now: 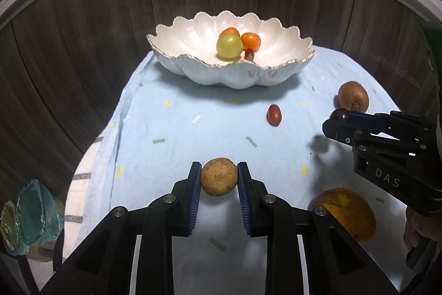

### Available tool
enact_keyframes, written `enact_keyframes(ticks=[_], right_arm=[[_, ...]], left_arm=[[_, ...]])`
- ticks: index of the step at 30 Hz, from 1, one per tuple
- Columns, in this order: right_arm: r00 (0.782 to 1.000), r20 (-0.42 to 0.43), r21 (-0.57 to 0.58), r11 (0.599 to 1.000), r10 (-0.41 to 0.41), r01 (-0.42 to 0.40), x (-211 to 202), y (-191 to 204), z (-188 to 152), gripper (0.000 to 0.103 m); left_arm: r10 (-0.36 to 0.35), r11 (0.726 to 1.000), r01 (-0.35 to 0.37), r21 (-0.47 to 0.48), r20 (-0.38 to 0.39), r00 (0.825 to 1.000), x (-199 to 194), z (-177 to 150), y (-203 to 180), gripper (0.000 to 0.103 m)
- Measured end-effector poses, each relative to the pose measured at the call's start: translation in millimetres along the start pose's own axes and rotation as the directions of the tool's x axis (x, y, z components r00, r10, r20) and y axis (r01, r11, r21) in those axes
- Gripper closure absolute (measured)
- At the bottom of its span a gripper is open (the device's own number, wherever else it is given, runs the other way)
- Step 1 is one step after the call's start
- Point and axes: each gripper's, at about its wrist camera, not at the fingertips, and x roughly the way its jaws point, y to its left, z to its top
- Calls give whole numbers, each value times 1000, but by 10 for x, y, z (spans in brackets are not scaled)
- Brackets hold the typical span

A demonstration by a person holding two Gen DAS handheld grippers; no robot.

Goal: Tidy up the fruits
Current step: 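Grasp the brown tuber with the left gripper while the right gripper grasps the dark plum, then lift the tuber and plum and carry both over the bowl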

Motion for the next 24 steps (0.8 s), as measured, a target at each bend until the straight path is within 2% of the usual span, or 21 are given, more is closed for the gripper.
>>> enact_keyframes(ticks=[24], right_arm=[[996,94,-15,1000,-4,5,-544,114,454,73]], left_arm=[[-28,999,30,-34,79,997,-340,473,104,77]])
